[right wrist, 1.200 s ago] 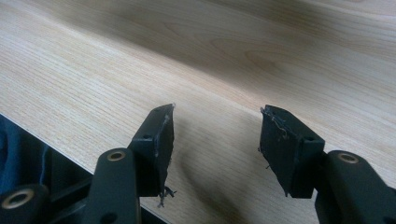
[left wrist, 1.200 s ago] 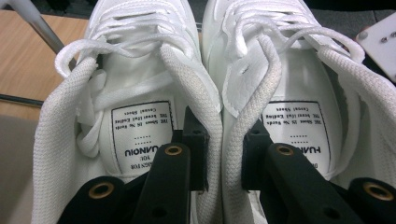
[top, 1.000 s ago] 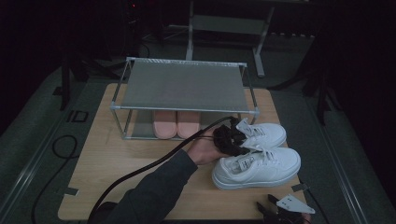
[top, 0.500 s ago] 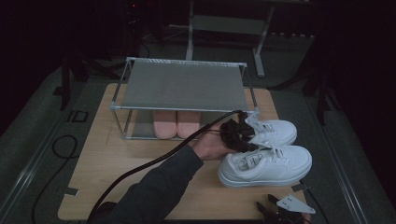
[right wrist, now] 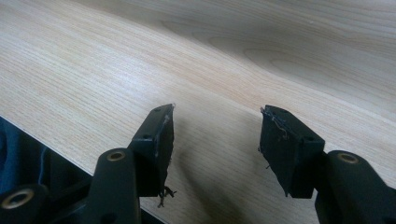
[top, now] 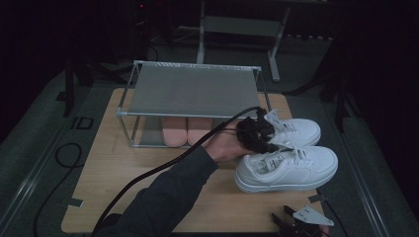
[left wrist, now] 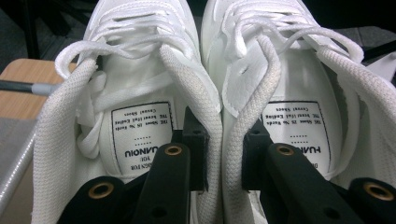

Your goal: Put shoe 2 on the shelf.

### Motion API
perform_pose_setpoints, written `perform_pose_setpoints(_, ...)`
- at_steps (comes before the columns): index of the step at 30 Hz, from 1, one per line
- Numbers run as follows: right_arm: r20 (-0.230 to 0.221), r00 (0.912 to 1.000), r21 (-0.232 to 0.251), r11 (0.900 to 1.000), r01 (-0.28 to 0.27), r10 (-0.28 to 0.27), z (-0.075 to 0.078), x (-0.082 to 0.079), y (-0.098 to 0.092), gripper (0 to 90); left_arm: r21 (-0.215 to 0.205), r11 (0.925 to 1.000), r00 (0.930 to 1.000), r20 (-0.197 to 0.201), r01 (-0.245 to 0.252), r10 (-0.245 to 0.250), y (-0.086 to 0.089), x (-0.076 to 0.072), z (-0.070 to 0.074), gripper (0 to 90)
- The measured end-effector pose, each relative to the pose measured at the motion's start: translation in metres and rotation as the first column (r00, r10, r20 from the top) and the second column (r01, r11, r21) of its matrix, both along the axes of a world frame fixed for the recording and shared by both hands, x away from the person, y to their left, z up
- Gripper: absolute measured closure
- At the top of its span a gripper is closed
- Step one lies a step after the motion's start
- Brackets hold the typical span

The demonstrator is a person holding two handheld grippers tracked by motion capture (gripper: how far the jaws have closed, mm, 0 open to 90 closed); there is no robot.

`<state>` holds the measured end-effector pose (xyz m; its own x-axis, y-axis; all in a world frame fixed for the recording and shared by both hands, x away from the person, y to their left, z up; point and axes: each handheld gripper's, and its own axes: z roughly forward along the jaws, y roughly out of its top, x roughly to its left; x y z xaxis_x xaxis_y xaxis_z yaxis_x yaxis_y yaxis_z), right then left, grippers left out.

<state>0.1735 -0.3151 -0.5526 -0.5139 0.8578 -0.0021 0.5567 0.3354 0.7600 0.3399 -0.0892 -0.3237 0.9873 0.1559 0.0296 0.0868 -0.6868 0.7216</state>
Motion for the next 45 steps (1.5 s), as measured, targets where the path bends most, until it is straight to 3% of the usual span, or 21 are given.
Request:
perform_pose_setpoints(15,0.0,1.0,-0.001,1.0,-0.002,0.002,0.0,0.0,0.0,43.8,-0.001,0.9992,0.9991,0.014,0.041,-0.041,0.009,0.013,0.025,77.7)
perform_pose_setpoints(24,-0.003,1.0,-0.002,1.0,-0.001,0.001,0.0,0.0,0.0,43.8,0.006,0.9998,0.999,0.041,0.019,-0.019,0.012,0.02,0.04,77.7)
perform_pose_setpoints(45,-0.001,1.0,-0.003,1.0,-0.004,0.004,0.0,0.001,0.0,43.7,-0.006,0.9974,0.9963,0.047,-0.071,0.072,0.019,0.043,0.055,77.6)
